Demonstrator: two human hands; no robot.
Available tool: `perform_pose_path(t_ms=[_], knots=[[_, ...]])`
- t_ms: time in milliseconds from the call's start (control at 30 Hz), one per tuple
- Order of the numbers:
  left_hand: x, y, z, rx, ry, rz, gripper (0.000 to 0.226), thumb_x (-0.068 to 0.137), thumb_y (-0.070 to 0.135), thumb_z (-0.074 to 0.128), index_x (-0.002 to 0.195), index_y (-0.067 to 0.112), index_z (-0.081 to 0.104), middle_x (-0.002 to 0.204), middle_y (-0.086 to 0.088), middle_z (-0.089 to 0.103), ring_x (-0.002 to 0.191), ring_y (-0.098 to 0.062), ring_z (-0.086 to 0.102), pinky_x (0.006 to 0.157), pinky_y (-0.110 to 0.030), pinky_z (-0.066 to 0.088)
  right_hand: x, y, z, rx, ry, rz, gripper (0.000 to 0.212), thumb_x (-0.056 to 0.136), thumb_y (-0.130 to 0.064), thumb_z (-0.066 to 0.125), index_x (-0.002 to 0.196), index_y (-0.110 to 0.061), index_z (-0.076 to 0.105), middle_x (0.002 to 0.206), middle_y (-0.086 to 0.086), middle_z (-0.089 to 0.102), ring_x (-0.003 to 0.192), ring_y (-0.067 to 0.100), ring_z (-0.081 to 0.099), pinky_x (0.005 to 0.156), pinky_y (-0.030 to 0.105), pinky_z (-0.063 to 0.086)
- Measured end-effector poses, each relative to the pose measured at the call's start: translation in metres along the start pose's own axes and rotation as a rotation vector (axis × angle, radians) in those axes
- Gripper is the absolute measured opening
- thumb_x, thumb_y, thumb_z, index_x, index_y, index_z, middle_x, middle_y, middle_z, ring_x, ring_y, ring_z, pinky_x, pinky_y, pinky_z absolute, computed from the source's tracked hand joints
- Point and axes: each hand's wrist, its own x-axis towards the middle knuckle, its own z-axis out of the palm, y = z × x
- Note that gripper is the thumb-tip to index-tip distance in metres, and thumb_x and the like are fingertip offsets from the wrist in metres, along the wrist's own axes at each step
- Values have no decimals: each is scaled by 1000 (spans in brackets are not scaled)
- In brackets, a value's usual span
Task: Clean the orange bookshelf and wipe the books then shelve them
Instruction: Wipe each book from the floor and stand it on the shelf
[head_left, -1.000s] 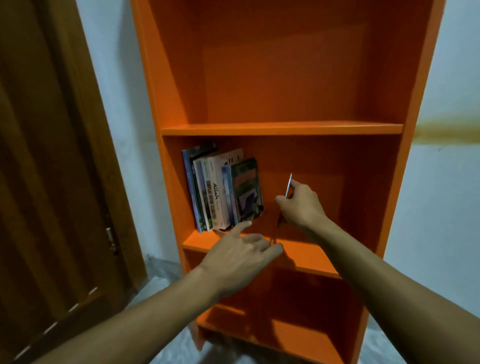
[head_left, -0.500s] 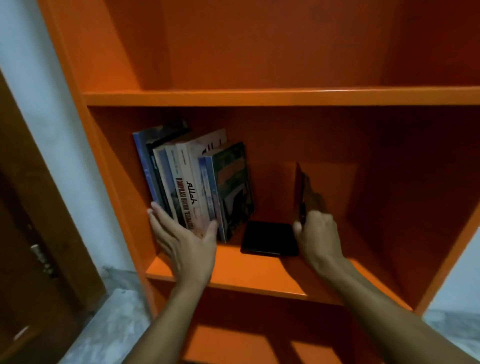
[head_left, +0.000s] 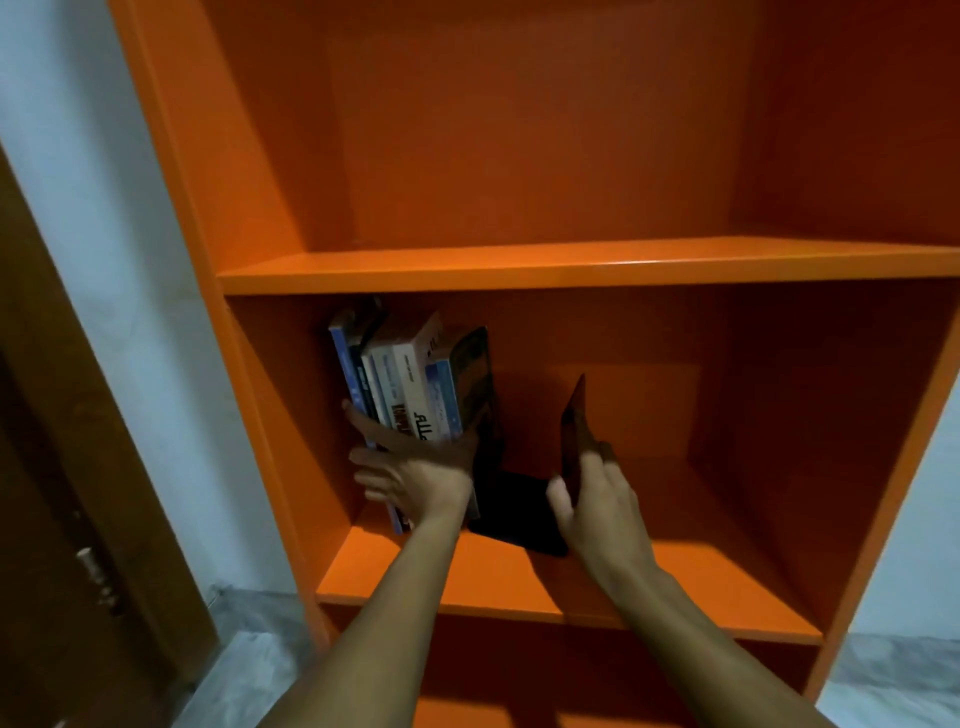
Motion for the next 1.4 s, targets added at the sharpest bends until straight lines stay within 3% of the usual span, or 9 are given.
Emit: perform_pose_path(t_ms=[100, 300, 400, 633, 800, 933, 1033, 1233, 1400], knots=[[7, 5, -9, -2, -24, -8, 148, 49, 52, 90, 157, 25, -7, 131, -18, 32, 113, -37, 35, 93, -49, 30, 1, -3, 8, 53, -32, 21, 45, 99, -26, 53, 138, -6, 42, 110, 17, 56, 106, 40, 56, 85, 44, 46], [21, 9, -37, 9, -84, 10, 143, 53, 44, 90, 155, 32, -10, 131, -12, 25, 119, -37, 31, 99, -51, 31, 0, -26, 52, 244, -287, 100, 79, 94, -36, 62, 157, -17, 18, 130, 20, 55, 126, 36, 50, 101, 36, 42], [24, 12, -43, 44, -146, -15, 140, 55, 44, 90, 155, 28, -6, 133, -14, 24, 121, -37, 31, 101, -50, 29, 6, -33, 65, 236, -303, 128, 65, 96, -29, 58, 151, -7, 30, 123, 21, 63, 117, 38, 58, 91, 37, 48], [36, 6, -54, 159, -188, 86, 139, 67, 49, 86, 154, 23, -20, 137, -15, 24, 124, -41, 33, 102, -50, 31, 30, -41, 81, 138, -398, 125, 88, 97, -12, 48, 155, -20, -17, 127, 22, 63, 90, 37, 65, 61, 29, 37], [23, -8, -60, 275, -137, 386, 110, 77, 27, 77, 154, 6, 2, 155, -25, 3, 144, -47, 16, 117, -50, 26, 42, -44, 67, 98, -586, 210, 40, 101, -44, 47, 121, -13, 61, 98, 3, 59, 61, 5, 42, 52, 19, 32], [13, -33, -54, 247, -170, 617, 103, 86, 19, 65, 158, 9, -7, 163, -21, -20, 152, -36, -16, 122, -56, 16, 41, -46, 70, 141, -536, 110, 70, 101, -30, 51, 158, -15, 13, 144, 13, 51, 97, 24, 61, 60, 18, 39], [18, -45, -55, 297, -217, 672, 102, 89, 16, 63, 158, 13, -12, 161, -23, -26, 150, -37, -22, 122, -58, 14, 40, -42, 81, 158, -485, 39, 82, 102, -21, 48, 156, -17, -13, 159, 18, 29, 130, 34, 50, 78, 20, 46], [28, -57, -53, 418, -311, 681, 111, 87, 19, 69, 157, 15, -18, 156, -20, -39, 148, -39, -28, 123, -49, 6, 44, -53, 82, 239, -488, -4, 49, 103, -5, 43, 149, -14, 29, 154, 14, 36, 134, 23, 44, 88, 9, 36], [35, -51, -50, 420, -355, 594, 119, 85, 6, 67, 150, 14, -32, 150, -16, -49, 150, -38, -19, 111, -40, 43, 50, -55, 102, 37, -495, 95, 47, 105, -14, 40, 151, -6, 33, 155, 13, 37, 132, 28, 48, 82, 21, 37]])
